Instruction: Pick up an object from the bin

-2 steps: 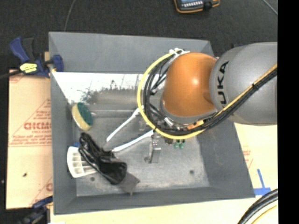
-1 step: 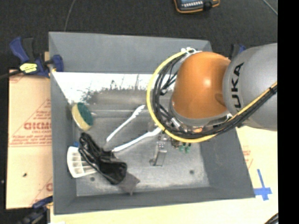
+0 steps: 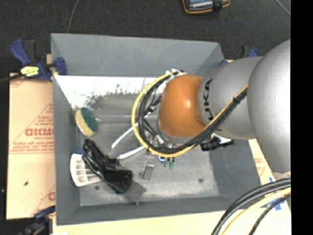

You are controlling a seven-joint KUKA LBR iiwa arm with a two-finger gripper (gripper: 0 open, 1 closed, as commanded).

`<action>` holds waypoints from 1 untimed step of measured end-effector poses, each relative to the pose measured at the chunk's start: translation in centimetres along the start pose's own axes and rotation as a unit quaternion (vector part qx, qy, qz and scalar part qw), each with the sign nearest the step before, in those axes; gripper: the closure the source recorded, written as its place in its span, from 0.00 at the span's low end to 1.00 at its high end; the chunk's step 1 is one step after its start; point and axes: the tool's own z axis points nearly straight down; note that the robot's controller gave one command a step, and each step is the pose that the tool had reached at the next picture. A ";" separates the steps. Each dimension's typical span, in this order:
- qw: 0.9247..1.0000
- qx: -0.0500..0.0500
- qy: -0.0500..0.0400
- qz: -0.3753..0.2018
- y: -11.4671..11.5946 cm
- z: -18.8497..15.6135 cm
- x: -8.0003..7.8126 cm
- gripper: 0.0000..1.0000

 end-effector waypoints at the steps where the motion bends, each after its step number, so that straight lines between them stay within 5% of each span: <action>1: 1.000 0.002 0.005 -0.015 -0.3 2.0 0.4 0.00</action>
Offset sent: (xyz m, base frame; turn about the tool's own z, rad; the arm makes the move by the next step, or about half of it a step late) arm 0.0275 -0.0061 0.0717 0.0774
